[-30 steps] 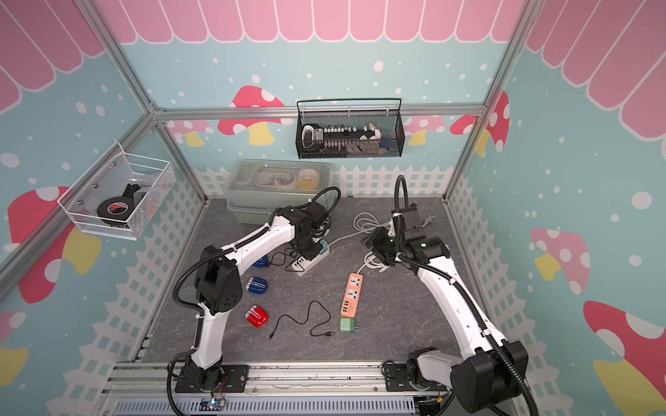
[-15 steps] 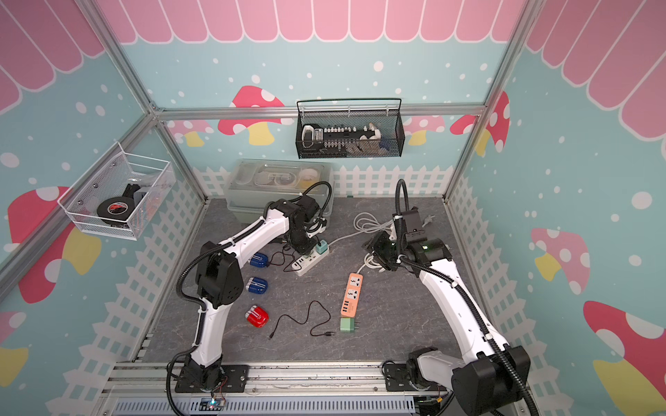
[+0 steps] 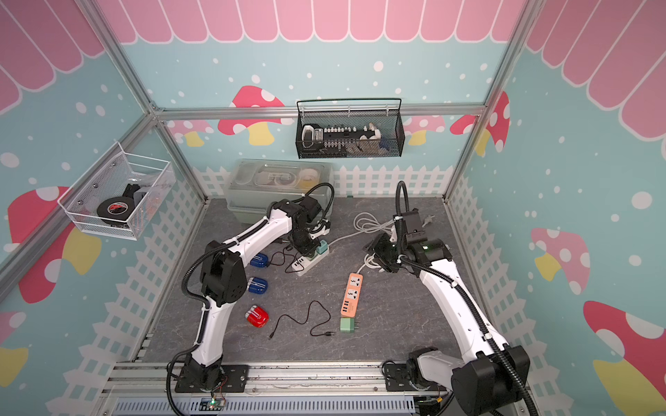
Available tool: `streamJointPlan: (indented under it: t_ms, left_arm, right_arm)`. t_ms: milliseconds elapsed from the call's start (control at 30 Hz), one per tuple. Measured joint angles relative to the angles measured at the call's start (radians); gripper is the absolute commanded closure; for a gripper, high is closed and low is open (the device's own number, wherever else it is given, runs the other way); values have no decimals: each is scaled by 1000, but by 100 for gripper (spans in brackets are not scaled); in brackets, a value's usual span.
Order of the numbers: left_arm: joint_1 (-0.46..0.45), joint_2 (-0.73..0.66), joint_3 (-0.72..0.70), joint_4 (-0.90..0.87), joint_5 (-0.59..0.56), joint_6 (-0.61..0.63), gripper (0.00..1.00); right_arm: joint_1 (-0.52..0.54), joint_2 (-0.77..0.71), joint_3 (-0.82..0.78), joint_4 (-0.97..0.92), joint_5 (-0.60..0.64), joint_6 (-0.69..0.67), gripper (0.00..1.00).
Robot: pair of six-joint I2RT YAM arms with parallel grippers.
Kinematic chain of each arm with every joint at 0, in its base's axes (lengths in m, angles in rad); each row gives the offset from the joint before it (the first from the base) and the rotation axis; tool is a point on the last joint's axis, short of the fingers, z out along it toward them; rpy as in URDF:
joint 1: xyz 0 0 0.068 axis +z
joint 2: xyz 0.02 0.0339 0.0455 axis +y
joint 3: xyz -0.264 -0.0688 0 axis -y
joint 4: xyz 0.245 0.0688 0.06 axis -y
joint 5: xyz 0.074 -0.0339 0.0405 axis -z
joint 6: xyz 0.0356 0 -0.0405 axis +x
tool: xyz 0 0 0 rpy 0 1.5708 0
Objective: Charge the electric shaver
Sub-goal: Insert the plug into the socket.
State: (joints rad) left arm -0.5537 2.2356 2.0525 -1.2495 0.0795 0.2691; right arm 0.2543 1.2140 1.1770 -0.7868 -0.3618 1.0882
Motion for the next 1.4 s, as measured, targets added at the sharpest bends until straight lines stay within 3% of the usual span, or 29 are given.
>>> streamJointPlan:
  t_ms: [1400]
  left_arm:
    - [-12,-5,-13,5,-58,15,100]
  right_arm:
    - [-6,17,-54,27,-40,8,47]
